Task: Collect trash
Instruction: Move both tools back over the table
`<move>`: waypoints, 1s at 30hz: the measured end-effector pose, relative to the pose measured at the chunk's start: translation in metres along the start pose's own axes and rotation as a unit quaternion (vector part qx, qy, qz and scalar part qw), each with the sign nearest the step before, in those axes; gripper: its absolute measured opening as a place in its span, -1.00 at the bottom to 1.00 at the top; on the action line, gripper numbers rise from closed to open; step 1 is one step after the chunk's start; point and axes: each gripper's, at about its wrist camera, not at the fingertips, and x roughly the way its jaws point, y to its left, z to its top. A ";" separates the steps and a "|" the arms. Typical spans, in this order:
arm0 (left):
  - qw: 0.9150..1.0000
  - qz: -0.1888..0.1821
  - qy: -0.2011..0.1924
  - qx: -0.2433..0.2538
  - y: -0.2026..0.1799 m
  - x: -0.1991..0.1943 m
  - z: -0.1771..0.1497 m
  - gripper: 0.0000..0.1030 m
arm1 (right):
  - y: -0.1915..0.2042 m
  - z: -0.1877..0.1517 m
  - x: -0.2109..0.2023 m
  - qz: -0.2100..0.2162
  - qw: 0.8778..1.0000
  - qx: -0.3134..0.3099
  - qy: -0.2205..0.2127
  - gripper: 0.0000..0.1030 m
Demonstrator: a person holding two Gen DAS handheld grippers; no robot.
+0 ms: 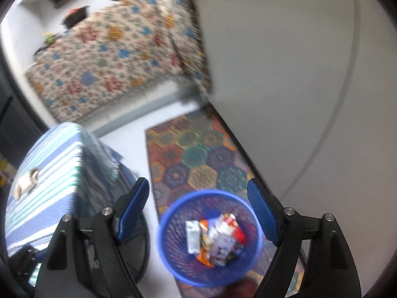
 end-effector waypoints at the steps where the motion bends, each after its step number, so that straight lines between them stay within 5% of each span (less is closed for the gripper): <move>1: 1.000 0.010 -0.001 -0.005 0.010 -0.007 -0.005 0.43 | 0.011 0.000 -0.002 0.006 1.000 -0.010 -0.005 0.67; 8: 0.990 0.120 0.012 -0.073 0.128 -0.055 -0.056 0.43 | 0.163 -0.027 -0.003 0.086 0.985 -0.149 -0.009 0.73; 14: 0.968 0.201 0.017 -0.147 0.232 -0.083 -0.096 0.43 | 0.287 -0.093 0.017 0.171 0.952 -0.250 0.046 0.73; 20: 0.956 0.217 0.019 -0.199 0.302 -0.088 -0.118 0.49 | 0.349 -0.134 0.041 0.172 0.928 -0.320 0.082 0.73; 30: 0.954 0.224 0.007 -0.199 0.348 -0.087 -0.115 0.87 | 0.388 -0.140 0.070 0.162 0.927 -0.328 0.087 0.88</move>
